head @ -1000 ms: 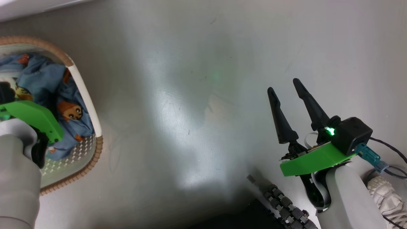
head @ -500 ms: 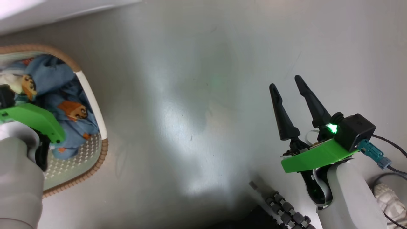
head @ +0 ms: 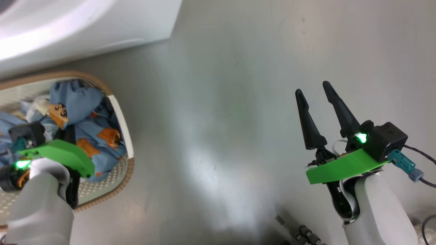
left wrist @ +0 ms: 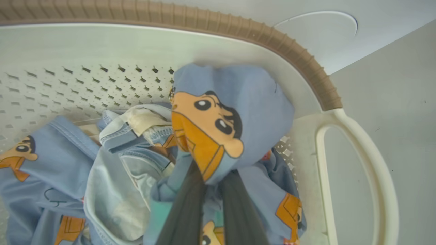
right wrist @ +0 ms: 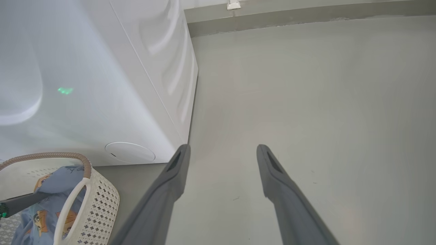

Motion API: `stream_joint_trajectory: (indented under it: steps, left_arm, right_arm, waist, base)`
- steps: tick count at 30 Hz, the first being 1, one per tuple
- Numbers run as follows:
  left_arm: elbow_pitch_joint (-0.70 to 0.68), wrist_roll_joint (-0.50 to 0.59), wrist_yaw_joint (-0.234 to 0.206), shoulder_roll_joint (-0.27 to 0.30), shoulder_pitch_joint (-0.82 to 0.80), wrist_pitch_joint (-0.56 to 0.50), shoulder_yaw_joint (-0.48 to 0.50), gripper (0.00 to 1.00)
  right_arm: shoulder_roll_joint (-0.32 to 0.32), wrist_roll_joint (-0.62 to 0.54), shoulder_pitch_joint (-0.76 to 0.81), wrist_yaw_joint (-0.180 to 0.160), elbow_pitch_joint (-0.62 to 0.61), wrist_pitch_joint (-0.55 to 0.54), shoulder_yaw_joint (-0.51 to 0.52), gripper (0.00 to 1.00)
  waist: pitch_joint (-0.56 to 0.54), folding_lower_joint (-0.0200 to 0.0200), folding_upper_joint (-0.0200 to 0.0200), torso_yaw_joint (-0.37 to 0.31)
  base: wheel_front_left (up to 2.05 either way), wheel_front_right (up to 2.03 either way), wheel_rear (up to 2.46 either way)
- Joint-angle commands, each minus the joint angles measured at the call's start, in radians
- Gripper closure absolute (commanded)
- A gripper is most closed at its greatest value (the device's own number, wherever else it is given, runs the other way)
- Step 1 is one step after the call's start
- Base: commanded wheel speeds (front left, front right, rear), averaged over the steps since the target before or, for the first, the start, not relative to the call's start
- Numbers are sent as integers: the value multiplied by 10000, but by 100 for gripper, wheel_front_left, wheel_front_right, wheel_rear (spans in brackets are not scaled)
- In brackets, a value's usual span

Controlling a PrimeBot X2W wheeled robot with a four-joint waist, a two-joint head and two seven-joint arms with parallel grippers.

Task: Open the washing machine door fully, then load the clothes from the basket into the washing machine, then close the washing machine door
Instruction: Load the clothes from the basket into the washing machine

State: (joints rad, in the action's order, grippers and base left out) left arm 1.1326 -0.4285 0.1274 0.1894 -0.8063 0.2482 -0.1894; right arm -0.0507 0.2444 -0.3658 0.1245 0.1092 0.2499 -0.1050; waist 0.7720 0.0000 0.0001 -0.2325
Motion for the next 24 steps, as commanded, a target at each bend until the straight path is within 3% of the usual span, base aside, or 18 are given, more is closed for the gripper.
stream_joint_trajectory:
  steps: [1,9,24]
  left_arm:
    - [-277,-108,31,312,522,119,149,100]
    - [-2354,59,-4,255,1627,132,606,100]
    - [-6412,1319,-244,-706,4521,134,1935,100]
  right_arm:
    - [5,-119,481,62,-155,118,-124,0]
    - [5,-379,672,62,-90,118,-3,0]
    - [-123,-569,1371,62,180,118,125,0]
  waist:
    - [-587,0,-1,275]
    - [-1544,0,-1,641]
    - [-3918,0,-1,1315]
  base:
    - [0,0,0]
    - [0,0,0]
    - [0,0,0]
